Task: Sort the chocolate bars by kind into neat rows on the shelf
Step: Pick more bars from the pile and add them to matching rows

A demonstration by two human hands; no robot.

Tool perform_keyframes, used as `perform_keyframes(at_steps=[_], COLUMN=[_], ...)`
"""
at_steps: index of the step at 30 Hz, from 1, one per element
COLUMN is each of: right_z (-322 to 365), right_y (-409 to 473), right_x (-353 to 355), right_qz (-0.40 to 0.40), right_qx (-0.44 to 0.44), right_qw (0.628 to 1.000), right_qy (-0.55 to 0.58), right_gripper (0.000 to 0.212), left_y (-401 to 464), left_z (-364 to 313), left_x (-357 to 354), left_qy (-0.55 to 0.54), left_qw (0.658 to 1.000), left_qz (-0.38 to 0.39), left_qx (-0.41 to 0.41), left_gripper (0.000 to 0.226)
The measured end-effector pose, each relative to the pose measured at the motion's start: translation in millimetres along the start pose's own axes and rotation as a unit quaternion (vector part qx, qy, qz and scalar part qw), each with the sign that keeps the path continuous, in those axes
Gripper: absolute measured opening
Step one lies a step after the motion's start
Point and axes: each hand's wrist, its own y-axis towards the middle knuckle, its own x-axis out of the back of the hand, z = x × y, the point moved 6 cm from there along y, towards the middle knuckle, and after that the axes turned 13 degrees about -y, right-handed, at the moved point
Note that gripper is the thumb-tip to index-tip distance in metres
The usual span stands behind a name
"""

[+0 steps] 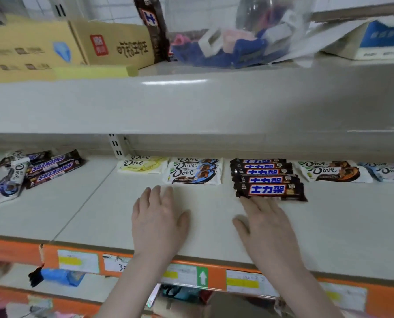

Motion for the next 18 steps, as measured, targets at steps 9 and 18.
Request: perform_keyframes(at_steps=[9, 18], right_z=[173.9, 360.8], right_y=[32.1, 76.8], right_x=[-12.2, -28.7], right_qz=[0.011, 0.030], right_qx=[0.077, 0.097], right_qw=[0.997, 0.994], right_qy=[0.025, 0.047], right_gripper=[0.041, 0.044], left_y=[3.1, 40.5], left_z=[167.5, 371.6], left_x=[46.7, 89.3], left_qy=[-0.001, -0.015], left_qw=[0.996, 0.988], left_qz=[-0.038, -0.064], left_qx=[0.084, 0.141], left_gripper=[0.064, 0.068])
